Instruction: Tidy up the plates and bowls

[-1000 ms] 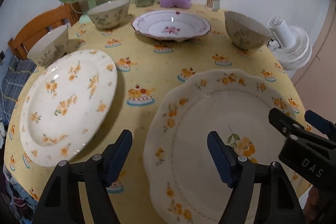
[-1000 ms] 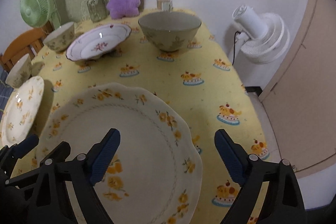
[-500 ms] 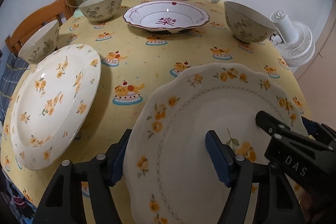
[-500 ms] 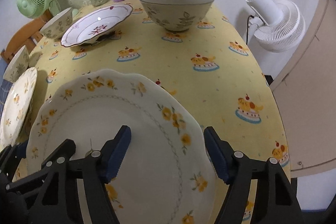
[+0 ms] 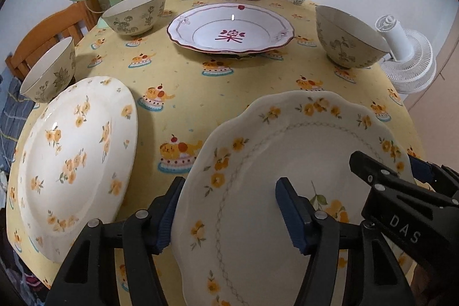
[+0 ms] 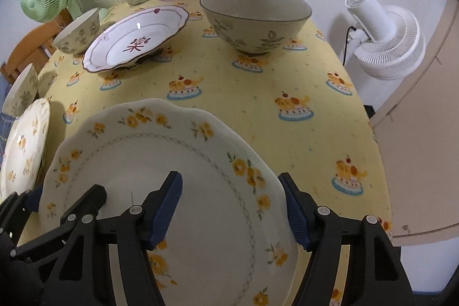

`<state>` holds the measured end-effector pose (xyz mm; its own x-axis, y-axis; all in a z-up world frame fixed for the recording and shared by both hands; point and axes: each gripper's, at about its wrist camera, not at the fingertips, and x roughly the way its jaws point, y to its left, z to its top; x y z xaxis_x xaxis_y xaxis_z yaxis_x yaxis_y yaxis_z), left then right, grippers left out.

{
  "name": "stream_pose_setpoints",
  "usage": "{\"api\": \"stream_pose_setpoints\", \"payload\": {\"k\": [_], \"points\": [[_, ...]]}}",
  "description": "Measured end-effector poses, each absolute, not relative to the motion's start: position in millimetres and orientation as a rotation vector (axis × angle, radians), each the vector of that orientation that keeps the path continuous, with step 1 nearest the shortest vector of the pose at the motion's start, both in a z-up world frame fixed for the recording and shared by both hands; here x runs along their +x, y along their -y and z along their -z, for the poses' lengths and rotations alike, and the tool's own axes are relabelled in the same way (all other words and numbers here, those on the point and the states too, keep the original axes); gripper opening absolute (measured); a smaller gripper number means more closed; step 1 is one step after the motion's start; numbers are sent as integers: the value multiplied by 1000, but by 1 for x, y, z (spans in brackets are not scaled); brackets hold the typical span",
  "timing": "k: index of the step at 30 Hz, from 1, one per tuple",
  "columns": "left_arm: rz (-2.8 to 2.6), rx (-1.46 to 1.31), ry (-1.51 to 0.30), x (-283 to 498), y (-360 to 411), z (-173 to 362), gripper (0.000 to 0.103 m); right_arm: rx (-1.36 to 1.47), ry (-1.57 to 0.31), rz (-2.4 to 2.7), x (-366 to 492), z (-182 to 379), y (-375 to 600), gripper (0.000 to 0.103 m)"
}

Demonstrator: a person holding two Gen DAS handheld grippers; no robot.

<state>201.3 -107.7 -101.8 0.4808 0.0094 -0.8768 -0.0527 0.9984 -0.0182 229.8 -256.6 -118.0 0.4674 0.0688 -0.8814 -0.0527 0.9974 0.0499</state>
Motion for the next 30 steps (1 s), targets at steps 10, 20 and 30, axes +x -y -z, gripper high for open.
{"api": "stream_pose_setpoints", "payload": {"k": [10,20,30], "points": [[-77,-74,-1073,230,101,106,67,16,-1075,-98,262,116,251,72],[-131,-60,-1064,239,104,107,70,21,-1067,-124,273,117,253,72],[-136,-50,-1096,223,111,107,78,15,-1081,-163,263,117,254,81]]}}
